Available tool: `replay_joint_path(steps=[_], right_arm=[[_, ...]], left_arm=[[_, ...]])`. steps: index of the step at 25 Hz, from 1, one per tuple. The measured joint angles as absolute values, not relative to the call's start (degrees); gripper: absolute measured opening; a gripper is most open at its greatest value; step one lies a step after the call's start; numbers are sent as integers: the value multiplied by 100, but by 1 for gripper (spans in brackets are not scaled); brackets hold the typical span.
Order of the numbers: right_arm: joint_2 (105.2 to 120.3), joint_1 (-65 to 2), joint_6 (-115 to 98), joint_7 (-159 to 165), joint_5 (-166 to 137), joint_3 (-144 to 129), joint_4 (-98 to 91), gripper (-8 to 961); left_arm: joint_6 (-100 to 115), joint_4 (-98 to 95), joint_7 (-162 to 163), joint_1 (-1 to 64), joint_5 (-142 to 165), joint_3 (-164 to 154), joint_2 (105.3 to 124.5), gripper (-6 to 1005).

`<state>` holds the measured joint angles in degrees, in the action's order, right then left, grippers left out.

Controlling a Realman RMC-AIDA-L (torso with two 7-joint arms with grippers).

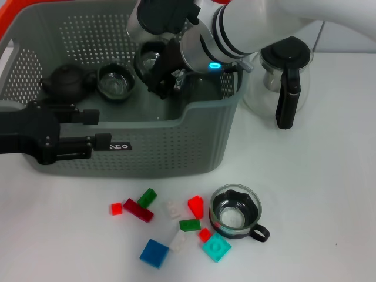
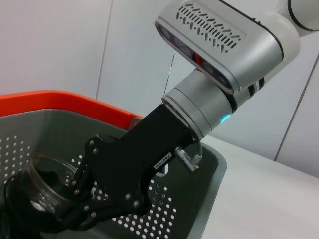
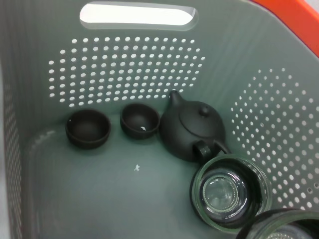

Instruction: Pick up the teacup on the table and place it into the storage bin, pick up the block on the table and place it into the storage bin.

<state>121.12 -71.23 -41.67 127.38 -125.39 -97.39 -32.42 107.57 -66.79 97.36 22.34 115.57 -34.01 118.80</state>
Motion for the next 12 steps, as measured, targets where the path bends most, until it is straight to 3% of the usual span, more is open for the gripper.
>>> replay_joint_path(steps=[12], right_arm=[[12087,-7179,-4173,12856,-12526,-9700,-3050,87]], left_arm=[[10689,-6679,9738,2247,11557,-3401,11884,627]])
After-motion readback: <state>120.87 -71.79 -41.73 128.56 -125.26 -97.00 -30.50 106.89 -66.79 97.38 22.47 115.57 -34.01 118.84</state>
